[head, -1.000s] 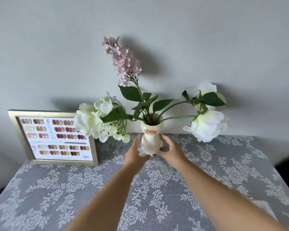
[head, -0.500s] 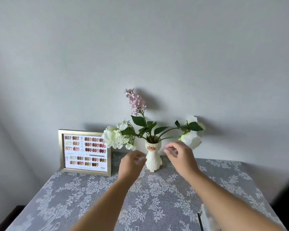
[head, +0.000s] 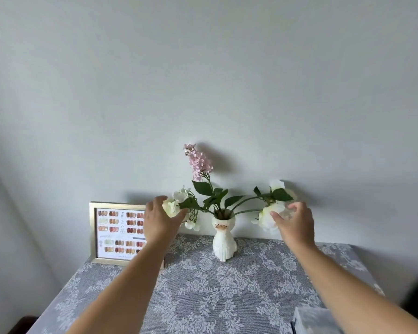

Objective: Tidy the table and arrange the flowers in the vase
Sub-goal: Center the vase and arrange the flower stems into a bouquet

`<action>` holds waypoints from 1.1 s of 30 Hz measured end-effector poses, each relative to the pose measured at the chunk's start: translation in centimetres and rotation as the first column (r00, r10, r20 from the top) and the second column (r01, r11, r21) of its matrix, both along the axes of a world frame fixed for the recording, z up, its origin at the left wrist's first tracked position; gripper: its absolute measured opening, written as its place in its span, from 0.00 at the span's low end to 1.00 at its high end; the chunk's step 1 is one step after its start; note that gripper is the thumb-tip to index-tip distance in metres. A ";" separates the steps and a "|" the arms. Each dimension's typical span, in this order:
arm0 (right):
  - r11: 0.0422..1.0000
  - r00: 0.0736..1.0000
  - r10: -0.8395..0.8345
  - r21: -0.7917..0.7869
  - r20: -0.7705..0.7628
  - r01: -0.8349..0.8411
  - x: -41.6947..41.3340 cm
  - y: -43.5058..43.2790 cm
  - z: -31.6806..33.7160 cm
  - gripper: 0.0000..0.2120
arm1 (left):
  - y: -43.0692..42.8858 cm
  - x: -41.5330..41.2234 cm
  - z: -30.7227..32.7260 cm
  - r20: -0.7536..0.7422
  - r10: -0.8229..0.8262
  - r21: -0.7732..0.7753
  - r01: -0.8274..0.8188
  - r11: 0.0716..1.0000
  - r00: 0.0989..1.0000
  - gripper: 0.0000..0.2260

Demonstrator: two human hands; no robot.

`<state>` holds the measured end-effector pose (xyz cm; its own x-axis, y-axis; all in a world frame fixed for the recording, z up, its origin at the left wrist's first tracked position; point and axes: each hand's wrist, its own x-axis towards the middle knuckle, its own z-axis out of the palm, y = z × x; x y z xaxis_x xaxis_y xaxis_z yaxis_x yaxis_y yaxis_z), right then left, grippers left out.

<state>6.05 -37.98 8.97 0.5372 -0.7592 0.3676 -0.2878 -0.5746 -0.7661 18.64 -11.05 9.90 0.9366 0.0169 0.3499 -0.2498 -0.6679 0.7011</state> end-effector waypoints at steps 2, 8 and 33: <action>0.998 0.998 -0.023 0.052 -0.065 0.026 0.2 -0.2 -0.7 0.23 | -0.3 0.6 -0.5 -0.076 -0.051 0.023 0.053 0.998 0.996 0.30; 0.999 0.974 -0.017 0.030 -0.227 0.025 1.3 -0.1 -1.9 0.18 | -1.5 1.6 -1.3 -0.135 -0.131 -0.088 0.120 0.989 0.982 0.27; 0.914 0.945 0.325 -0.270 0.031 -0.305 4.9 3.7 0.3 0.06 | -6.1 0.9 -0.4 -0.018 -0.284 -0.121 0.280 0.952 0.959 0.06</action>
